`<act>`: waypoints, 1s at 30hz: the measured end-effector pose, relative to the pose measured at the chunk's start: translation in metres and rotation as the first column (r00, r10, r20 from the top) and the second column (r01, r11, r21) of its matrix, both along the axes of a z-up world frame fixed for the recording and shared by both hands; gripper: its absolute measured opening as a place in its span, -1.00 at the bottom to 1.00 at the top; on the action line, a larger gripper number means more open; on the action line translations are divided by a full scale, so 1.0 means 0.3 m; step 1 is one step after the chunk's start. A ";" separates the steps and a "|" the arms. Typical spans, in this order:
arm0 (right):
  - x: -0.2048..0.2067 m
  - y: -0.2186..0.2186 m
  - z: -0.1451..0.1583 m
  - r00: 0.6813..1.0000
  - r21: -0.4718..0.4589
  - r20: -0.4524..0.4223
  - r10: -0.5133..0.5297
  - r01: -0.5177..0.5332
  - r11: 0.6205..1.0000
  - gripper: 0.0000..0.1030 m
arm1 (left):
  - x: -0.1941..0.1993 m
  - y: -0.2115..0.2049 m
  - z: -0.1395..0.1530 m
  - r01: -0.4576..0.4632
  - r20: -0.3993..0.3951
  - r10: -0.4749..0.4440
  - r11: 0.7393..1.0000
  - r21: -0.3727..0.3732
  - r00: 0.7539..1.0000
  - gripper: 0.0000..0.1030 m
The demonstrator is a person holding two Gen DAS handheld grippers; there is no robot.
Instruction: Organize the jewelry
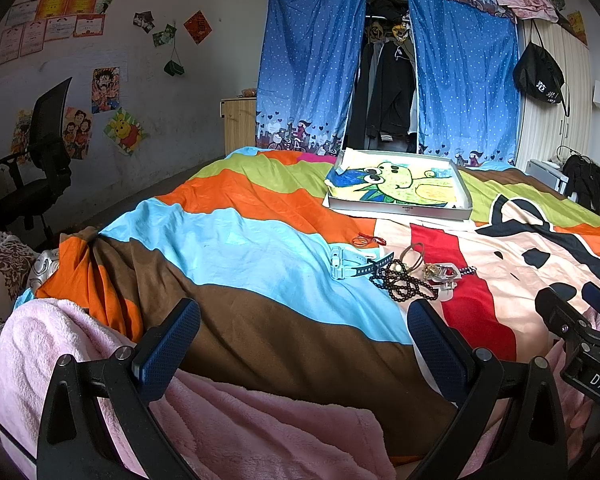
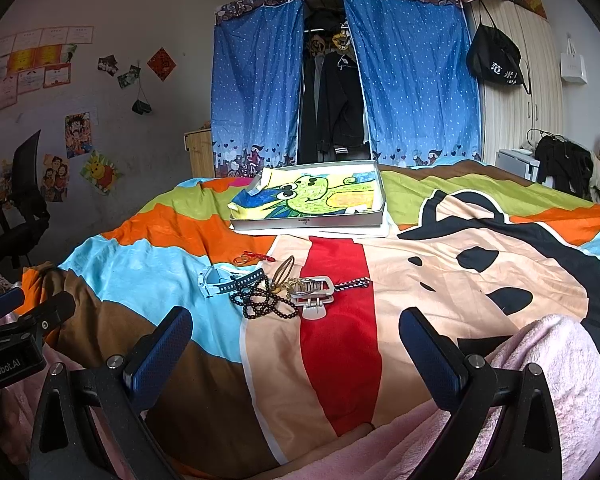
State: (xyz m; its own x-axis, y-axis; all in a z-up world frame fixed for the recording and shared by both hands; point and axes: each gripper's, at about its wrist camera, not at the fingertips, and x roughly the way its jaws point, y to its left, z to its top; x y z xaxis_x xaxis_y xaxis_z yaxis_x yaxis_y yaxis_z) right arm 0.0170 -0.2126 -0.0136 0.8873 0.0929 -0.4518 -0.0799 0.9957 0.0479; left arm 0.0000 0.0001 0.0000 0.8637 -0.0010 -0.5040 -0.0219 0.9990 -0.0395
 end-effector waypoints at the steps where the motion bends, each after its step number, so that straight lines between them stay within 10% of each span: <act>1: 0.002 -0.001 0.000 1.000 -0.001 0.000 0.001 -0.001 1.000 1.00 | 0.000 0.000 0.000 0.000 0.000 0.000 1.000 0.000 1.000 0.98; 30: 0.011 -0.002 0.000 0.999 0.009 -0.037 0.017 -0.017 1.000 1.00 | -0.003 -0.005 0.002 0.004 0.000 -0.004 1.000 0.000 1.000 0.98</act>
